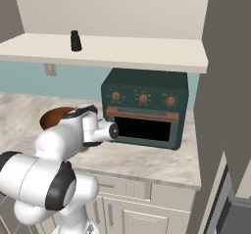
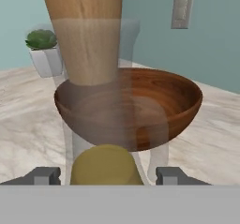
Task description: Retrieve the bottle and the shaker from the cabinet and place them next to the mixing bowl on the counter. Then add garlic from the fridge to the mixing bowl.
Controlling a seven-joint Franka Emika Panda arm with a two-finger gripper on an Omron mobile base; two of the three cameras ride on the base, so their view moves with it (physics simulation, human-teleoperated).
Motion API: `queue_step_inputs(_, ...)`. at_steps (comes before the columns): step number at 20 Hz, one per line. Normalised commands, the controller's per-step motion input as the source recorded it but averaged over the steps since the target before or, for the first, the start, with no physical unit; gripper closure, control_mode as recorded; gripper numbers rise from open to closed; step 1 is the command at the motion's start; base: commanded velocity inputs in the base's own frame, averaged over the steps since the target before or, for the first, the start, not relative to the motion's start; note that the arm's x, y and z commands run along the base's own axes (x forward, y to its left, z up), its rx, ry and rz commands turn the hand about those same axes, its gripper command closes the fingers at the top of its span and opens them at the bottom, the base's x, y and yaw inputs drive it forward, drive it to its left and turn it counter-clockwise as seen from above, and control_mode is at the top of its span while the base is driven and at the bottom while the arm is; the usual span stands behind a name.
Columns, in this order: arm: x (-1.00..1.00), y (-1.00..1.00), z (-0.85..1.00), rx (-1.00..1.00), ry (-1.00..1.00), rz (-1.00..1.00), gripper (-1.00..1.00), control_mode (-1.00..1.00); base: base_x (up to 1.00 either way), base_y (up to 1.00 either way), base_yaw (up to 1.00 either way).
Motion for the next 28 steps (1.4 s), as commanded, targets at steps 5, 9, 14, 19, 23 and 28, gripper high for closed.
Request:
queue_step_inputs(5,0.06,0.01,0.00,-0.01,-0.01,0.00,1.00,-1.00,0.00,0.00,0.00)
queue_step_inputs(9,0.00,0.00,0.00,0.00,0.00,0.00,-1.00,-1.00,0.00,0.00,0.00)
queue_step_inputs(14,0.00,0.00,0.00,0.00,0.00,0.00,-1.00,-1.00,0.00,0.00,0.00)
queue_step_inputs(19,0.00,0.00,0.00,0.00,0.00,0.00,-1.00,-1.00,0.00,0.00,0.00)
queue_step_inputs(23,0.00,0.00,0.00,0.00,0.00,0.00,-1.00,-1.00,0.00,0.00,0.00)
queue_step_inputs(28,-0.09,-0.13,0.03,0.00,0.00,0.00,-1.00,-1.00,0.00,0.00,0.00)
